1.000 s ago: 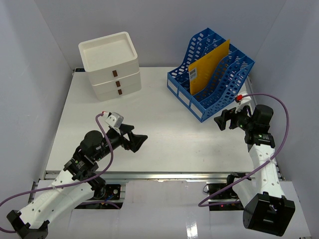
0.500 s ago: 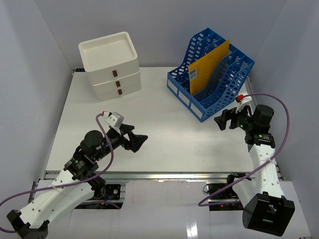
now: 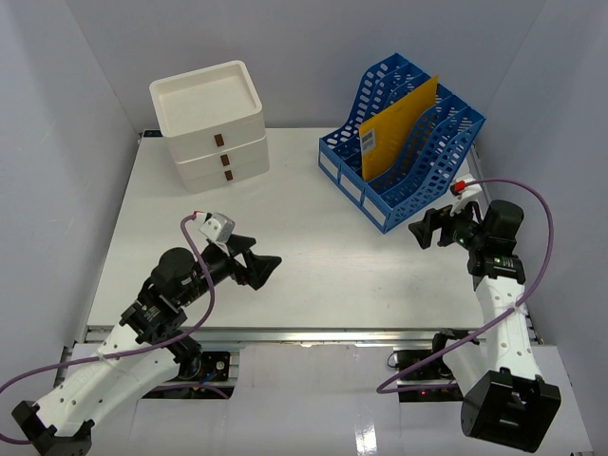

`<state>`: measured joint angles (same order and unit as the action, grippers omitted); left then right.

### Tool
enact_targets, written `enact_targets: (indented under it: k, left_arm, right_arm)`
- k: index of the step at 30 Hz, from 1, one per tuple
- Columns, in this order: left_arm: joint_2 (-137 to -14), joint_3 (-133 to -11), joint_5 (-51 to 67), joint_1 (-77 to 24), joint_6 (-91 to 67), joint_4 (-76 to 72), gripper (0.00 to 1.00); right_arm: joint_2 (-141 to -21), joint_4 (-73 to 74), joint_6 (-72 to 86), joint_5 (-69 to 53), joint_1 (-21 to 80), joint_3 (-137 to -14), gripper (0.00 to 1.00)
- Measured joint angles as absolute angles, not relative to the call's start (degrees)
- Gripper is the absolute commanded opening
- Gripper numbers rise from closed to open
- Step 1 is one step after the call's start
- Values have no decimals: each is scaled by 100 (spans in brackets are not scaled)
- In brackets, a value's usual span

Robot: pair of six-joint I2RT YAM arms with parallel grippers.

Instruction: Organize the desk

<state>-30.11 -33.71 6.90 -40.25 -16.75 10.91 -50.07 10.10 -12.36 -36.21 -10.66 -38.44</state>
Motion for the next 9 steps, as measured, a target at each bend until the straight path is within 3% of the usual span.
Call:
enact_targets:
  k: [9]
  left_arm:
    - [-3017, -3387, 692, -4025, -1653, 1120, 98]
  right_arm:
    - [-4984, 1009, -1234, -3623, -1092, -3844, 90]
